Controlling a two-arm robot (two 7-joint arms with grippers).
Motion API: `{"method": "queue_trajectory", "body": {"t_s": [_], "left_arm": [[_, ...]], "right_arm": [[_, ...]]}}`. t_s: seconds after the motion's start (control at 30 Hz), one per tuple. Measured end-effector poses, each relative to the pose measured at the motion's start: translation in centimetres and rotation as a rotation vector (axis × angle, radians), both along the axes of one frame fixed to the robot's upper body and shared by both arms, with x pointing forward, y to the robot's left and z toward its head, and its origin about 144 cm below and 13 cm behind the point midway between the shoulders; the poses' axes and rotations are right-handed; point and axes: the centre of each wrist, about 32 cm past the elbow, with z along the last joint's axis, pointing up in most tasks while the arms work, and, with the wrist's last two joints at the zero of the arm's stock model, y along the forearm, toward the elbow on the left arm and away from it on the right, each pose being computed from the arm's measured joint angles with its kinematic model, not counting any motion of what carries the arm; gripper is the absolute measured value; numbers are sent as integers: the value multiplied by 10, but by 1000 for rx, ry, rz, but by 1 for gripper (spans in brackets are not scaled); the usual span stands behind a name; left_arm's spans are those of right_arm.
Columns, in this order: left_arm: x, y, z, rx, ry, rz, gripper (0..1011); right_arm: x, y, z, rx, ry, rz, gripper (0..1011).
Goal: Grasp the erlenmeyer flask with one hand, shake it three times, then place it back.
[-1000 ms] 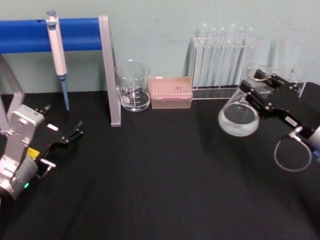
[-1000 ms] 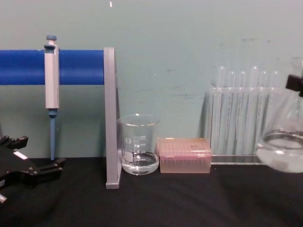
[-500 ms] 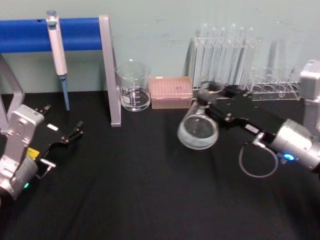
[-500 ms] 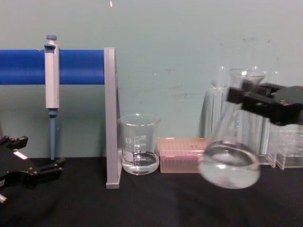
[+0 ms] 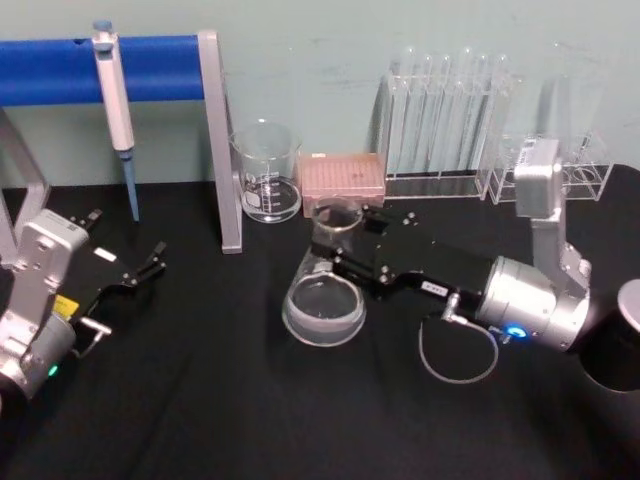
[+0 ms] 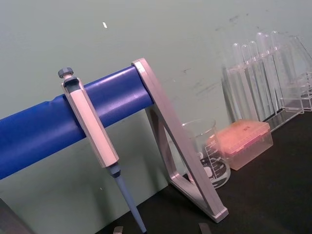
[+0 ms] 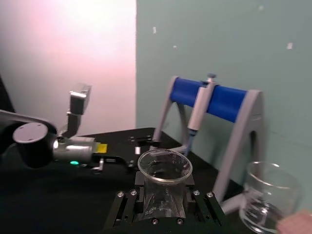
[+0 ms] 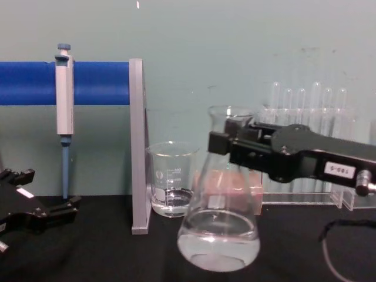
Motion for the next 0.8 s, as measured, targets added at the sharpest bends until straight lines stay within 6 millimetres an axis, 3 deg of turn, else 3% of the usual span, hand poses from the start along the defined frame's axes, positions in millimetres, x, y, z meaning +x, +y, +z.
{"method": "queue_trajectory", "body": {"t_s": [0.8], "left_arm": [[0, 0, 0, 0, 0, 0, 1001]], "right_arm": [[2, 6, 1, -9, 4, 33, 458]]}}
